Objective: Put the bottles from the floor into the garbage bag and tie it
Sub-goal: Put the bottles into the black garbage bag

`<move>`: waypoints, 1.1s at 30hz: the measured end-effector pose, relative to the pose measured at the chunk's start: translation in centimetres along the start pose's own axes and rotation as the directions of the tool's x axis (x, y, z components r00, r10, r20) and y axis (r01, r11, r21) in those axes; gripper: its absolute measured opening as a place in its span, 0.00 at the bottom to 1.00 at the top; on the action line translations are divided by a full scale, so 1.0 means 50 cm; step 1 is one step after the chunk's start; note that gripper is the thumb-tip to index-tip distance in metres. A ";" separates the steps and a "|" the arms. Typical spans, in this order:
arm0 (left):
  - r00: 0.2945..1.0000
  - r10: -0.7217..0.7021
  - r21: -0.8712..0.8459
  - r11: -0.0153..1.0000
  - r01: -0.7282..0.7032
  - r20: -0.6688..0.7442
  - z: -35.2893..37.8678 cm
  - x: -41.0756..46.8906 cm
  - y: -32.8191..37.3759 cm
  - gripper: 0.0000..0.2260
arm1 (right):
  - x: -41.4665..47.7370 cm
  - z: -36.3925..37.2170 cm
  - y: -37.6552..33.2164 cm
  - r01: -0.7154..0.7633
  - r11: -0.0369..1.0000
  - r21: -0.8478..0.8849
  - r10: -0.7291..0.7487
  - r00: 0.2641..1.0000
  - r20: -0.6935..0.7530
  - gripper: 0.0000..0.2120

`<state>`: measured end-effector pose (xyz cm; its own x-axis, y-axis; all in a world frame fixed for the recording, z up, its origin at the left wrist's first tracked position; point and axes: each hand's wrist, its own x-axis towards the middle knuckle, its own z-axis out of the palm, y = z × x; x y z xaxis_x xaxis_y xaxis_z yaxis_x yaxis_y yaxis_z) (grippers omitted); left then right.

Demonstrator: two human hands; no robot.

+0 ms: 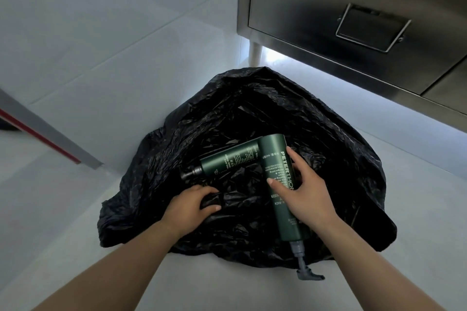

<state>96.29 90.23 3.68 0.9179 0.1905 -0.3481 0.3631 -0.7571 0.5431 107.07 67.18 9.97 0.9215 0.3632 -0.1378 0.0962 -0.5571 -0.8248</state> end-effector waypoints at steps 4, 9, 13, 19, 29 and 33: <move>0.998 -0.008 -0.076 0.997 0.003 -0.063 -0.007 0.000 -0.006 0.14 | -0.001 0.000 0.004 -0.008 1.000 -0.007 0.008 1.000 0.002 0.38; 0.998 0.003 -0.061 0.998 -0.008 -0.068 -0.005 -0.005 -0.007 0.14 | 0.037 0.004 -0.026 0.008 0.999 -0.035 -0.007 1.000 0.022 0.37; 0.997 0.013 -0.041 0.999 -0.016 -0.076 -0.008 -0.010 -0.004 0.14 | 0.125 0.001 -0.074 0.037 0.999 -0.031 -0.037 0.999 0.004 0.38; 0.986 0.065 -0.077 0.994 -0.077 -0.150 -0.029 0.000 0.013 0.16 | 0.139 -0.003 -0.059 0.091 0.975 -0.202 -0.066 0.989 0.129 0.37; 0.942 0.252 -0.013 0.965 -0.261 -0.219 -0.098 0.054 0.188 0.20 | 0.094 -0.195 -0.037 0.232 0.892 -0.387 -0.098 0.937 0.336 0.35; 0.916 0.389 0.108 0.919 -0.380 -0.093 -0.116 0.072 0.293 0.31 | 0.051 -0.295 -0.013 0.262 0.870 -0.418 -0.147 0.947 0.286 0.35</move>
<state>105.82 83.46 14.81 0.9974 -0.0623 -0.0366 -0.0321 -0.8353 0.5489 114.94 57.45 18.26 0.7504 0.6398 -0.1658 0.4825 -0.7018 -0.5241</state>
